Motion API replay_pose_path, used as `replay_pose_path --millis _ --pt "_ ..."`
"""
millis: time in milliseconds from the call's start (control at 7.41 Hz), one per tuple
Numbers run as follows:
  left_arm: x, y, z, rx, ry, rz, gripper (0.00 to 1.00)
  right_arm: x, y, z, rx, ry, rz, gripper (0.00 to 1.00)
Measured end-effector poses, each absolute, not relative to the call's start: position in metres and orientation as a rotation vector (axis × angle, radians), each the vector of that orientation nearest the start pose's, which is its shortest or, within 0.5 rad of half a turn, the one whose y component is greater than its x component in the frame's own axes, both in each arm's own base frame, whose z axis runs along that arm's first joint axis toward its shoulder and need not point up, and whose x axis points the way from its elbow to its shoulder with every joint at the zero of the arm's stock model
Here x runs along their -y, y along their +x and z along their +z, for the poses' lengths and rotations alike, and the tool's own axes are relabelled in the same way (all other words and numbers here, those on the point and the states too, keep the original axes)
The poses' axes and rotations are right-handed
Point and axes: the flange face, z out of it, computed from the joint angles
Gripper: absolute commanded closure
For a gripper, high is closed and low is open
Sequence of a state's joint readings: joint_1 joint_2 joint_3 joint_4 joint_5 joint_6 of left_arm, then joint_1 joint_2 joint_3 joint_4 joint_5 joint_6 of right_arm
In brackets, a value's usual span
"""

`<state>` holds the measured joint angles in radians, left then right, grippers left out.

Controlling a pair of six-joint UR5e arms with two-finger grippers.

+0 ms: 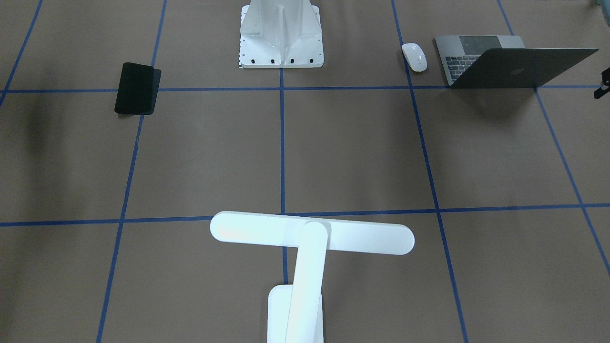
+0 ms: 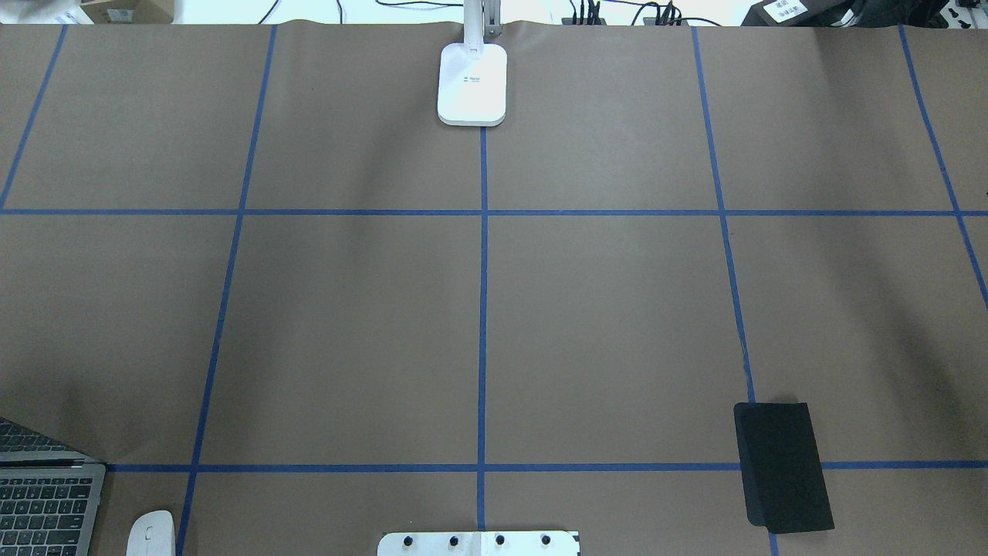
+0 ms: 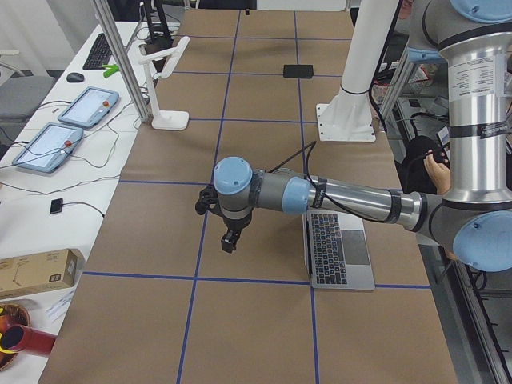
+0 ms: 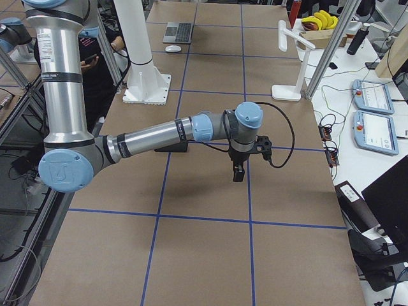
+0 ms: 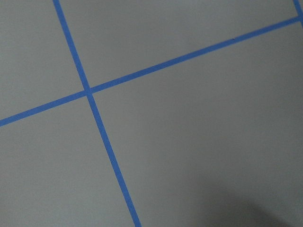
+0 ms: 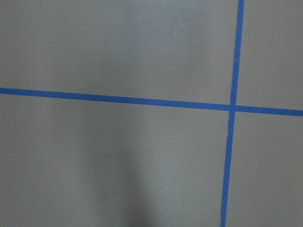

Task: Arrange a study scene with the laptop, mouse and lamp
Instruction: 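Move the left gripper down toward the silver laptop near the corner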

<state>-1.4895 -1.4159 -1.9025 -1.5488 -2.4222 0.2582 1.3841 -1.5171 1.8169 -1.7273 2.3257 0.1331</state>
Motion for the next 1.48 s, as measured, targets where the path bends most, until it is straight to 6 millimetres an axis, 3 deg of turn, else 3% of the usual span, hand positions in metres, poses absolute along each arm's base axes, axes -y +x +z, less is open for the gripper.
replay_pose_path --millis 405,675,810,945,1215,1485 --pt "0.413 -0.005 0.515 -0.850 0.298 0.501 0.00 0.509 -0.043 0.528 0.768 0.005 -0.129 0.00" --pt "0.404 0.045 0.494 -0.930 0.284 0.630 0.00 0.509 -0.045 0.530 0.768 0.000 -0.131 0.00" --pt "0.392 0.073 0.480 -0.978 0.268 0.705 0.00 0.510 -0.045 0.531 0.768 -0.003 -0.130 0.00" --pt "0.375 0.088 0.468 -1.036 0.253 0.750 0.00 0.510 -0.046 0.532 0.767 -0.005 -0.130 0.00" --pt "0.353 0.097 0.456 -1.106 0.235 0.784 0.00 0.509 -0.048 0.533 0.766 -0.009 -0.134 0.00" --pt "0.344 0.115 0.450 -1.122 0.231 0.851 0.00 0.509 -0.050 0.533 0.764 -0.010 -0.136 0.00"
